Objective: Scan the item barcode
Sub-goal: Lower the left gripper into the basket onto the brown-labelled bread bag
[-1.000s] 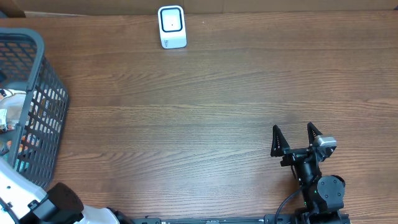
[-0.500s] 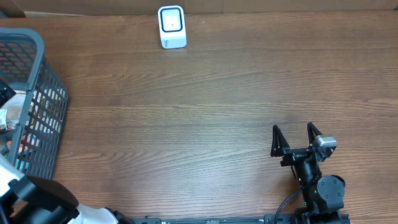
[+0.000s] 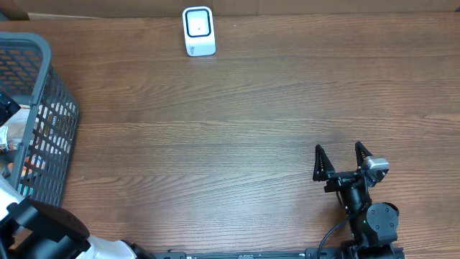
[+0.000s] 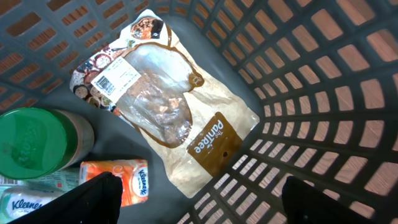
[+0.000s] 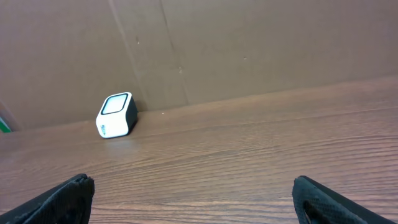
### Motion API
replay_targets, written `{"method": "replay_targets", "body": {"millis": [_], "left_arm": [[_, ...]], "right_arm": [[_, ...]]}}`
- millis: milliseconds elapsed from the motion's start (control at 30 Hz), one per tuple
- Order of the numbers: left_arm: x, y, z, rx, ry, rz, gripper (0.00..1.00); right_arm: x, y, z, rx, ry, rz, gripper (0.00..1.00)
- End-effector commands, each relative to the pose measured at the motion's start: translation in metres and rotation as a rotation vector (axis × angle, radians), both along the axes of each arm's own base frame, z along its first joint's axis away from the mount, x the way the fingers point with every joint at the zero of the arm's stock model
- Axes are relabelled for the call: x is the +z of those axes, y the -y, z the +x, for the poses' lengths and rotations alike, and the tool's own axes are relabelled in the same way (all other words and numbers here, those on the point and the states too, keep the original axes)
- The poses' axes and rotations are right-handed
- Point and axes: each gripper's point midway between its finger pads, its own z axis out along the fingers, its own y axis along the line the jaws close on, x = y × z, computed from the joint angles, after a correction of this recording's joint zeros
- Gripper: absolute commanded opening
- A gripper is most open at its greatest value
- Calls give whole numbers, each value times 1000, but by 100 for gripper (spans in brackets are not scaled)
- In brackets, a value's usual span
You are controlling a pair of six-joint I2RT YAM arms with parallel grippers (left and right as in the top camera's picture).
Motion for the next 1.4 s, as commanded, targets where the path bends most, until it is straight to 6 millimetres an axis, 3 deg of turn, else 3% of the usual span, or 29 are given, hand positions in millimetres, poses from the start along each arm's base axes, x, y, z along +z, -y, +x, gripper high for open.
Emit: {"method": "replay_targets", "body": {"millis": [0,233,967,1367], "left_arm": [[-21,0,4,3,-23,-53,87],[-39,-1,5,3,-58,-88,84],[-42,6,13,-35,-66,-74,84],[-68,10,10,-37,-86,-97,85]], "right_arm": [[-1,1,0,-3,7,1,100],[-1,1,0,-3,7,1,100],[-1,1,0,-3,7,1,100],[-1,1,0,-3,7,1,100]]}}
